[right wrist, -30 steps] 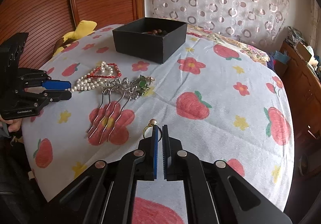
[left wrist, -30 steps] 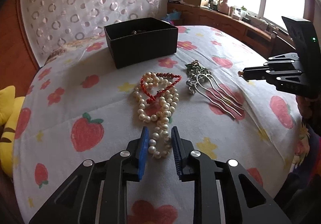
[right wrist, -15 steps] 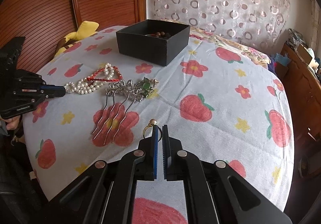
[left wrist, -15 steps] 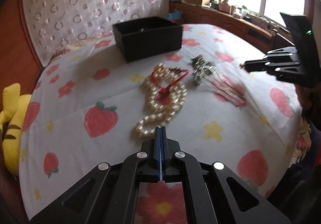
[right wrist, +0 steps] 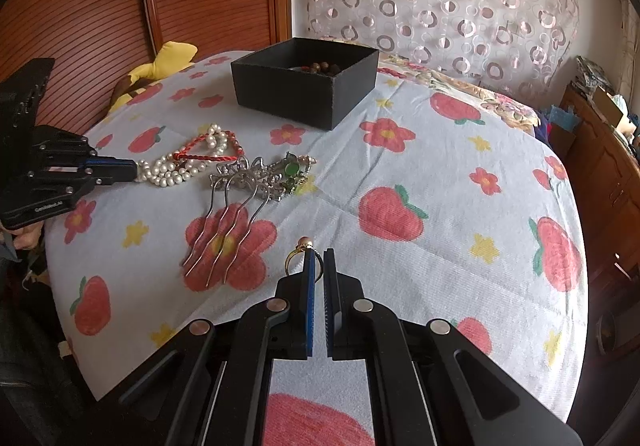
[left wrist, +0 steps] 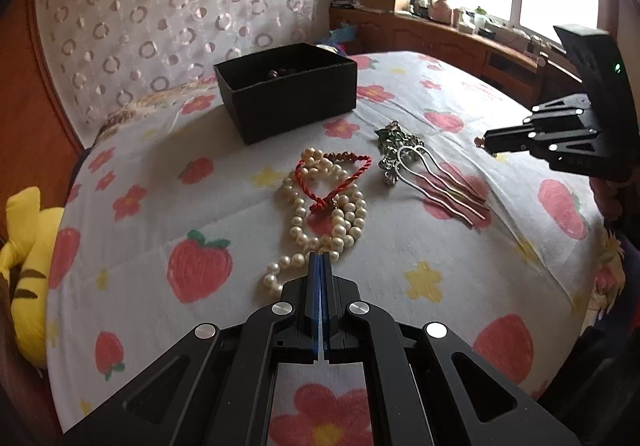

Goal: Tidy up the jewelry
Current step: 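Grasp the pearl necklace with left gripper while right gripper grasps the gold ring, then lift the pearl necklace into the black box with left gripper while right gripper carries gold ring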

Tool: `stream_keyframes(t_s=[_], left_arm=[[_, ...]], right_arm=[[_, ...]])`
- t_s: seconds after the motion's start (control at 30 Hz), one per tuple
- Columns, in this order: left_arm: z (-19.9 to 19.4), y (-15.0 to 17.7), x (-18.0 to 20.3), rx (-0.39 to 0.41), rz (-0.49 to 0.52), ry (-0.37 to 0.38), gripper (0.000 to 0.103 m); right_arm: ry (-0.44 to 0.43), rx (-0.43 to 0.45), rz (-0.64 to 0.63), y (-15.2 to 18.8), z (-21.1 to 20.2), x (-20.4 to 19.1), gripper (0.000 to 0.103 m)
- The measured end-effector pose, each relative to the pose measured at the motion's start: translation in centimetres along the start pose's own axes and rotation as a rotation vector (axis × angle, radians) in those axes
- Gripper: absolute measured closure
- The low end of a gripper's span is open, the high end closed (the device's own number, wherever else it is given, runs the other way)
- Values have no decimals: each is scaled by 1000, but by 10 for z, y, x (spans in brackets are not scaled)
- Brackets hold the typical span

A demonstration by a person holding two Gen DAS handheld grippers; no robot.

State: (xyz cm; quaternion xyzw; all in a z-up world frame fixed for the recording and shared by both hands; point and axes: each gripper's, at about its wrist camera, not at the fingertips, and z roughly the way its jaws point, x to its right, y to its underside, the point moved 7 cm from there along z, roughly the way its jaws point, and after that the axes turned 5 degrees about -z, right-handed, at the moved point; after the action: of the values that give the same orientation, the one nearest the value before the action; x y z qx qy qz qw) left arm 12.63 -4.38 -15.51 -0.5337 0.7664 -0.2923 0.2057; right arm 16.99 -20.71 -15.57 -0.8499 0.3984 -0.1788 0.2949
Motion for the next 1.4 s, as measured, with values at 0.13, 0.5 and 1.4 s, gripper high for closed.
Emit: stream_keyframes(t_s=[0.13, 0.5, 1.4], left_arm=[[2, -4, 2, -14, 23, 6, 97], [9, -5, 5, -51, 68, 24, 85], [-91, -87, -14, 228, -25, 75, 97]], right_arm=[[1, 0, 0, 0, 0, 0, 98], [5, 3, 2, 0, -1, 2, 98], [-4, 90, -13, -36, -22, -6, 98]])
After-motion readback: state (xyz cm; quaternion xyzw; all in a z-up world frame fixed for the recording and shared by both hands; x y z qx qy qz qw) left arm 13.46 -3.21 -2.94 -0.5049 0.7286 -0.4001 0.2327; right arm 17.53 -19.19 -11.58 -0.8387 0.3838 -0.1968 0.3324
